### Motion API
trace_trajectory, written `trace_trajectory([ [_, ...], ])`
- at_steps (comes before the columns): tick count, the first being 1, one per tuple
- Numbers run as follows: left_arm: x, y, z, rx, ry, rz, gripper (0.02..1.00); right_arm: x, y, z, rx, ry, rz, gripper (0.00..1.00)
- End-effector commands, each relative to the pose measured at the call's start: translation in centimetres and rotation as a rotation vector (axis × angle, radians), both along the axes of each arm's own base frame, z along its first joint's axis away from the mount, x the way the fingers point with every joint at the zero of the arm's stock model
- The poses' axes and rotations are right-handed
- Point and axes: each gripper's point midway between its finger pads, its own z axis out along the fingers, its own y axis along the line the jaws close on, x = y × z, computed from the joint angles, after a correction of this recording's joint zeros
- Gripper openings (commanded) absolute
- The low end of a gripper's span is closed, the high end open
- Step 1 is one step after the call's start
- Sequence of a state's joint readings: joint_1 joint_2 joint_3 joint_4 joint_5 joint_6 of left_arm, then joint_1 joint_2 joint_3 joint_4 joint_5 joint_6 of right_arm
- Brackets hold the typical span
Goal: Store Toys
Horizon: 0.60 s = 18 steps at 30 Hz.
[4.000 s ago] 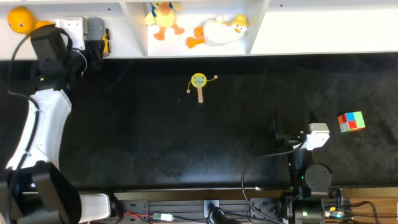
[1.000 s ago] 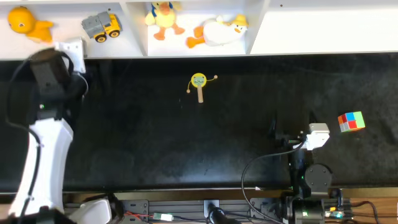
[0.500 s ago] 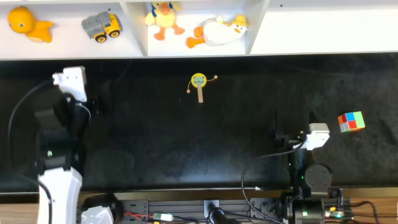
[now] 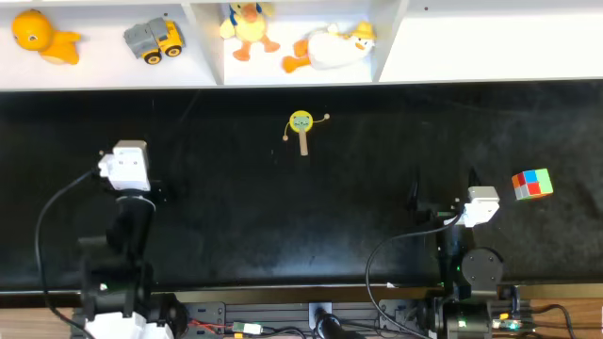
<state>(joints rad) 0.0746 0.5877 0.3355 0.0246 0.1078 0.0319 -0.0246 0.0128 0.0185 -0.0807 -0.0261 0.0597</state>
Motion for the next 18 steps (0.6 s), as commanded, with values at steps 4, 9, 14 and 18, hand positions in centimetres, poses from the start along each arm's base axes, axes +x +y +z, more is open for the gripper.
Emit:
trace_trajectory([
  [4,-0.9,-0.3,0.6,-0.027,-0.113,0.015,0.998,0.0,0.0,-0.4,0.008,0.001,0.001,0.996],
  [9,-1.3,-0.5,-0.3,-0.043,-0.17,0.021,0.998,0.0,0.0,-0.4,0.008,0.001,0.001,0.996],
  [14,-1.9,0.2,-1.6,-0.122,-0.191,0.068,0.998,0.0,0.0,-0.4,0.008,0.001,0.001,0.996],
  [18,-2.6,0.4,-0.6,-0.121,-0.251,0.08,0.998,0.0,0.0,-0.4,0.008,0.001,0.001,0.996],
])
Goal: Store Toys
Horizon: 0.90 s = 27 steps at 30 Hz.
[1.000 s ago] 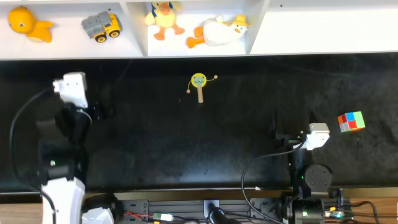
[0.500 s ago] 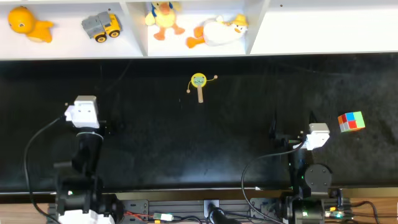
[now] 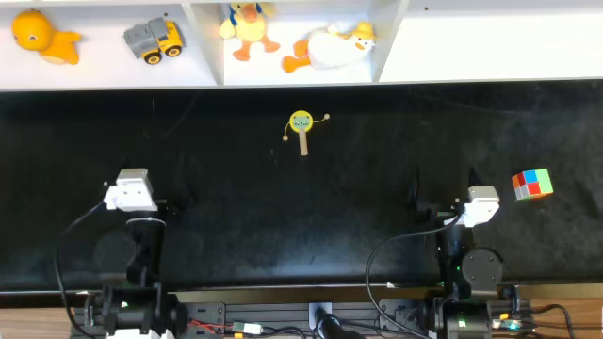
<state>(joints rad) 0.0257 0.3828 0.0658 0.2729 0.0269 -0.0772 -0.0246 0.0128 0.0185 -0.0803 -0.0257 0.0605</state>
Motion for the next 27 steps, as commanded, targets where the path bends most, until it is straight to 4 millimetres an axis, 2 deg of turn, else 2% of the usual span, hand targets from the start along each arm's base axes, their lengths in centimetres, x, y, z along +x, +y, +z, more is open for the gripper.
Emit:
trace_trajectory([
  [1,-0.8,0.8,1.8,-0.034,-0.087,0.047,0.998,0.0,0.0,-0.4,0.007,0.002,0.001,0.996],
  [7,-1.5,1.7,2.8,-0.035,-0.13,0.104,0.996,0.0,0.0,-0.4,0.007,0.002,0.001,0.993],
  [15,-2.2,1.7,2.5,-0.035,-0.122,0.107,0.998,0.0,0.0,-0.4,0.007,0.002,0.001,0.993],
  [21,-2.6,2.2,0.6,-0.032,-0.048,0.135,0.998,0.0,0.0,-0.4,0.007,0.002,0.001,0.996],
  [27,-2.8,2.8,-2.6,-0.026,0.03,0.173,0.998,0.0,0.0,-0.4,0.007,0.002,0.001,0.996],
])
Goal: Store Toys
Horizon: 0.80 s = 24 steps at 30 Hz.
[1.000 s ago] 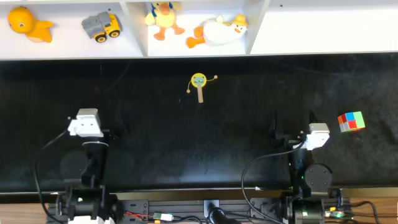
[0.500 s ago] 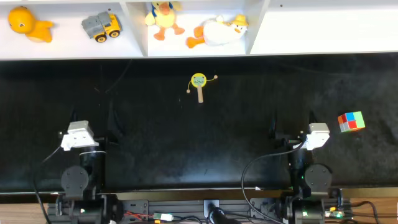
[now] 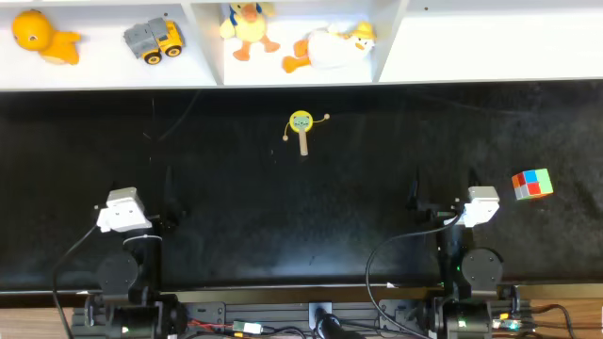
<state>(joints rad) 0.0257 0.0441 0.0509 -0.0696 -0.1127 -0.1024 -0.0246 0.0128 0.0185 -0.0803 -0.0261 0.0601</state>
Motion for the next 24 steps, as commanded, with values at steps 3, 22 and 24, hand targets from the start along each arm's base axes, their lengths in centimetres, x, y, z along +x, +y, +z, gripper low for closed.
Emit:
trace_trajectory([
  [3,-0.08,0.36,-1.27,0.0,0.005,0.023,0.998,0.02,0.0,-0.39,0.008,0.002,0.001,0.996],
  [22,-0.06,0.19,-1.28,0.132,0.026,0.005,0.998,0.02,0.0,-0.39,0.008,0.002,0.001,0.996],
  [24,-0.06,0.19,-1.28,0.132,0.026,0.005,0.998,0.02,0.0,-0.39,0.008,0.002,0.001,0.991],
])
